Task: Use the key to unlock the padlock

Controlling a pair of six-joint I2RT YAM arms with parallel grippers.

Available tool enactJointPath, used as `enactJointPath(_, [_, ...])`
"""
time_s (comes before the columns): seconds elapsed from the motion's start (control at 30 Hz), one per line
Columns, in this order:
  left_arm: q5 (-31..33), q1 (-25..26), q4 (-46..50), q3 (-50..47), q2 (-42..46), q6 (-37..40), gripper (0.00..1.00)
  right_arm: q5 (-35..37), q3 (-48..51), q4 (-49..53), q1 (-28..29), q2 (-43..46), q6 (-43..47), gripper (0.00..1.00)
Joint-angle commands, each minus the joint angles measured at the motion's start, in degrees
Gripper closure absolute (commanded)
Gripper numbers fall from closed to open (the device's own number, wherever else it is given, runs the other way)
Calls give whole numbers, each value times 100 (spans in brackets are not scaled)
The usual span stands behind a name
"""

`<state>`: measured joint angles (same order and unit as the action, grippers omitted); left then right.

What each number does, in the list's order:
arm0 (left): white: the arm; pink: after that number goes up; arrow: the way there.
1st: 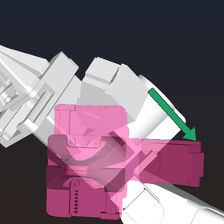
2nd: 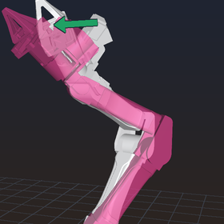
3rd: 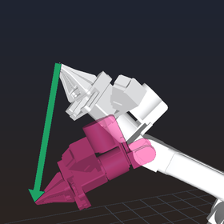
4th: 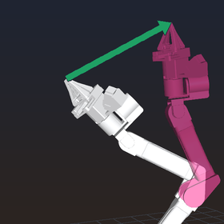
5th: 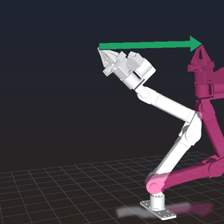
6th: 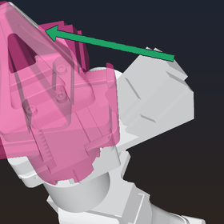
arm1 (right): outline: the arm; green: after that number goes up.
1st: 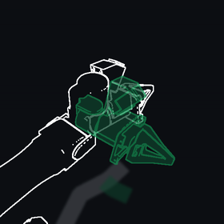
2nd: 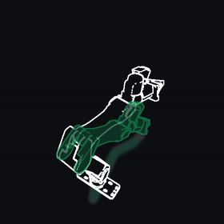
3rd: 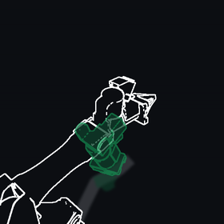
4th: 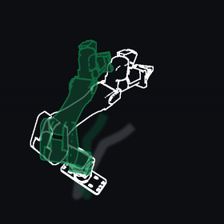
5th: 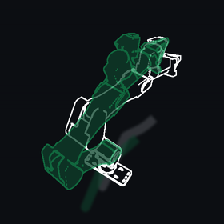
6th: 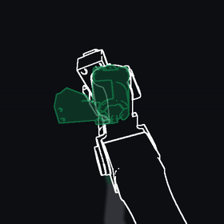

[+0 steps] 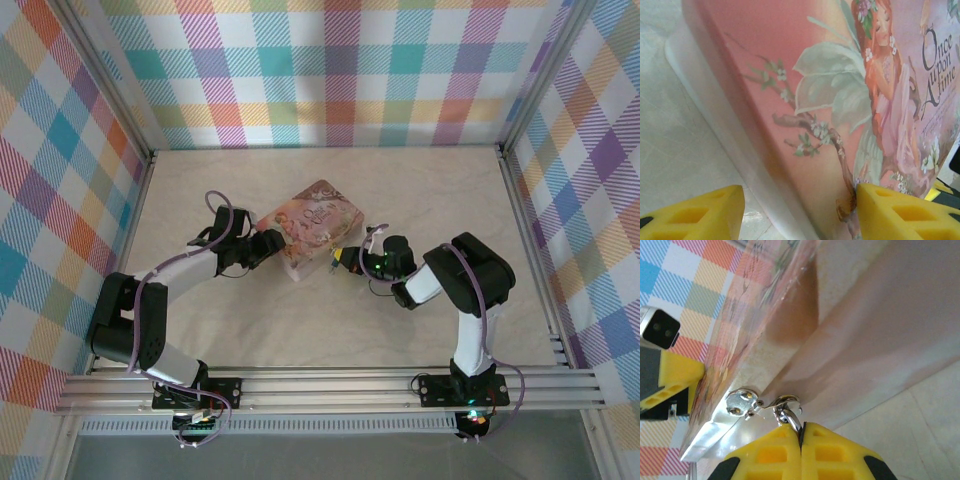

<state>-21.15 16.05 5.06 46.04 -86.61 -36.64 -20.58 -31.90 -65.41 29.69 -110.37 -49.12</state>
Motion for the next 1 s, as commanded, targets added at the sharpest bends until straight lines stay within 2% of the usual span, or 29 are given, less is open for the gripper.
enactJointPath(0.0, [190, 96, 777, -296, -182, 23, 40, 381, -246, -120, -60, 265, -185, 100])
enactJointPath(0.33, [189, 97, 707, -377, -195, 3, 40, 795, -474, 45, -86, 238, -323, 100])
enactJointPath(0.97, [238, 91, 556, -580, -128, -97, 39, 1009, -755, 507, -375, 356, -215, 100])
